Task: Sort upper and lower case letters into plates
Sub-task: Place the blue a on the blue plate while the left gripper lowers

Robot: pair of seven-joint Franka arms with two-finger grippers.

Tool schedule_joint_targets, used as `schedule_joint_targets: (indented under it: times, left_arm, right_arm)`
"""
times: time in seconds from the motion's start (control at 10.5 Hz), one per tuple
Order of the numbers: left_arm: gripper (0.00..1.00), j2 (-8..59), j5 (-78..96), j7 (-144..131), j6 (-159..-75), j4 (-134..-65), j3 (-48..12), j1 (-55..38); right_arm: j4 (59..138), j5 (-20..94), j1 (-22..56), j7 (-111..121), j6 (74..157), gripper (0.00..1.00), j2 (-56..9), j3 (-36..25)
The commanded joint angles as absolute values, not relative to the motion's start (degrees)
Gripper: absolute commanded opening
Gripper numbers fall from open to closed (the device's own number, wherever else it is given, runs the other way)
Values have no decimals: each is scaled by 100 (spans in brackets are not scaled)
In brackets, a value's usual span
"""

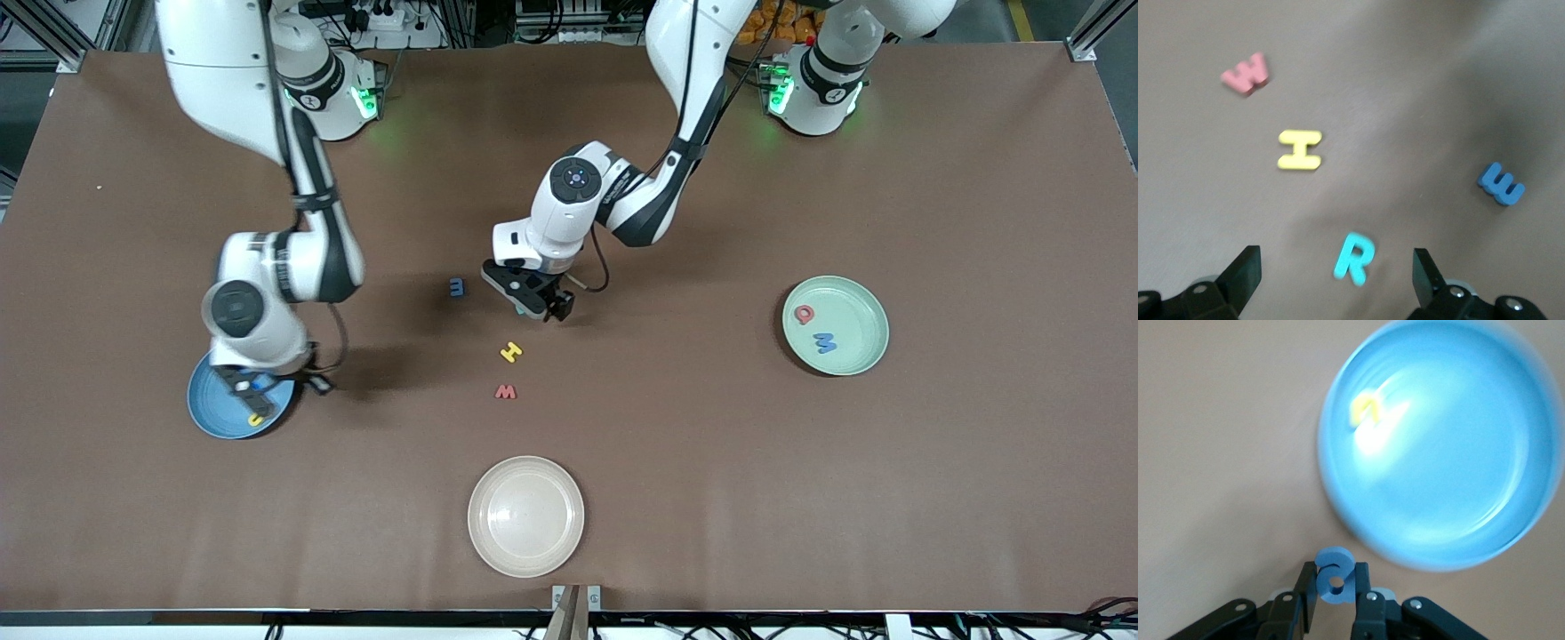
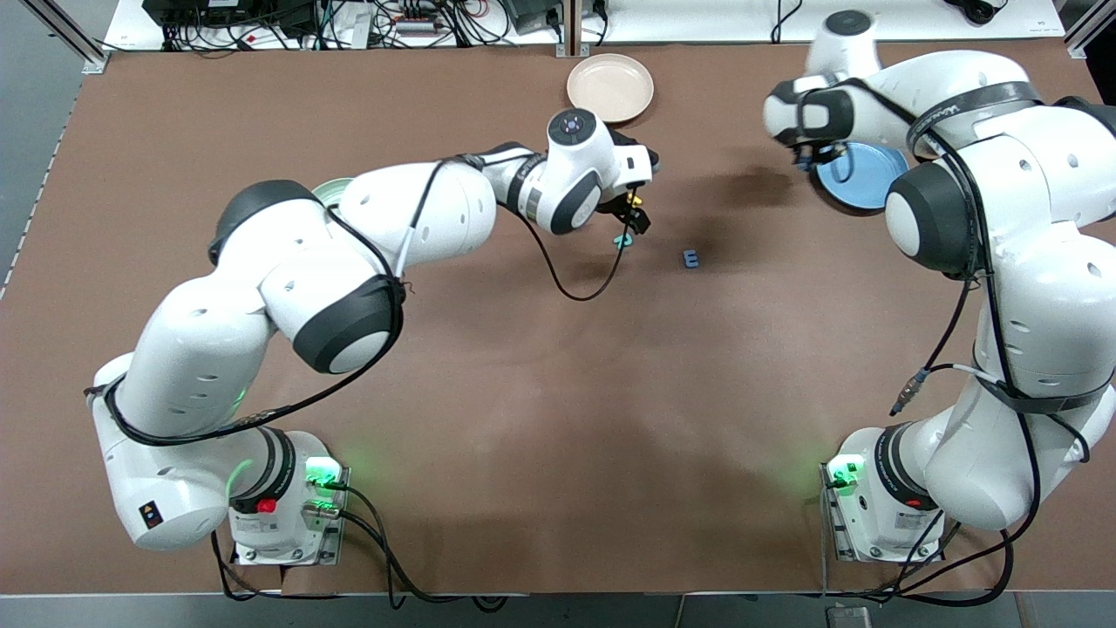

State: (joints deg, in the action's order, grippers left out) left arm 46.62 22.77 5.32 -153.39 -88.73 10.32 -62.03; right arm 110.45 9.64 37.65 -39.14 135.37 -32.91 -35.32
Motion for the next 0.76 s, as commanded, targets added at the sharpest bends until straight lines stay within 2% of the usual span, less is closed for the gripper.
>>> schedule_joint_targets:
  times: [0.0,0.1,0.19,0.67]
  left_arm:
    - [100,5036,2145,1287,-15653,-8508,941,-6188]
    - [100,5027,2188,1910,-15662,-8525,932,-6179]
    - [100,5027,2215,2299,-15671,-8543,932,-6170]
    - [100,5027,2250,3058,-15768,-8745,923,-6144]
  right_arm:
    - [11039,923,3403,-2991,13246,0,-3243,-3761]
    - [11030,923,3253,-2823,13245,33,-3252,-3753]
    - [11022,932,3243,-2821,13263,99,-3278,-3753]
    - [10934,940,3243,-2804,13245,100,-3313,-3727]
